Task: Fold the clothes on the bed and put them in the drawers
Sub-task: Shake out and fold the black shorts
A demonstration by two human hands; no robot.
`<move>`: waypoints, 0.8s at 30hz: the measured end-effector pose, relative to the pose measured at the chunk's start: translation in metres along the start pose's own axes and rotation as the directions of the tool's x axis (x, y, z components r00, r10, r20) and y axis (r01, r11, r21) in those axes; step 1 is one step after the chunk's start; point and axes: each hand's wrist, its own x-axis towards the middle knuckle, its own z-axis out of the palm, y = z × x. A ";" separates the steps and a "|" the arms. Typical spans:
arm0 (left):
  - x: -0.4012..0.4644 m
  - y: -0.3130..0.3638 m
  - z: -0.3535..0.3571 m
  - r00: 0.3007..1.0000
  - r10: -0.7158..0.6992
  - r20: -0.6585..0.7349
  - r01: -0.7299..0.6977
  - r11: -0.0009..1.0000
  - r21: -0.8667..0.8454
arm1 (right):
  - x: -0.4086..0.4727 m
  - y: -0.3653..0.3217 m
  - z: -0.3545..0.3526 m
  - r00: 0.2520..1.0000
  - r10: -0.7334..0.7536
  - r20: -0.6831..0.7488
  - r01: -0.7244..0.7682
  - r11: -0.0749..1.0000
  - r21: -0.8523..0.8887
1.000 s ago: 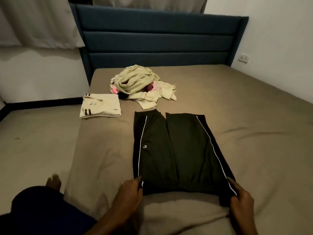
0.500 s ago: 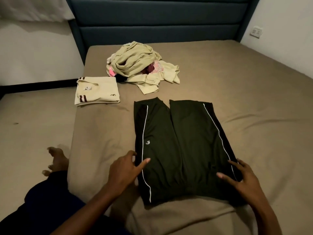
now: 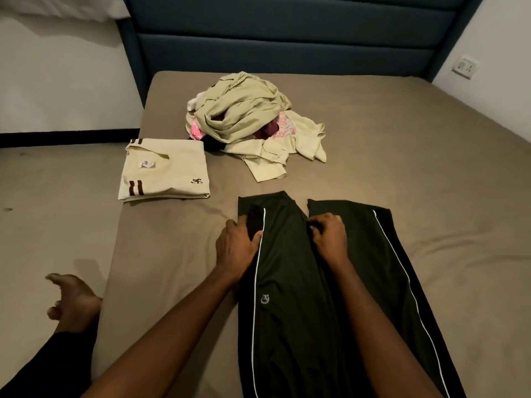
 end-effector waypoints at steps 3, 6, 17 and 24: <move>0.032 0.004 0.007 0.994 0.107 -0.024 -0.103 0.987 0.122 | 0.031 0.002 0.012 0.997 0.075 0.034 -0.072 0.995 -0.075; 0.058 0.009 0.015 0.984 0.156 0.090 -0.167 0.978 0.124 | 0.045 0.015 0.024 0.989 0.137 0.049 -0.138 0.990 0.016; 0.081 -0.026 -0.015 0.930 -0.361 -0.066 0.280 0.814 -0.509 | 0.055 0.038 0.032 0.945 0.320 -0.072 -0.270 0.883 0.383; 0.083 -0.072 -0.035 0.847 -0.403 0.347 0.498 0.374 -0.782 | 0.057 0.024 0.027 0.967 0.234 -0.104 -0.221 0.968 0.119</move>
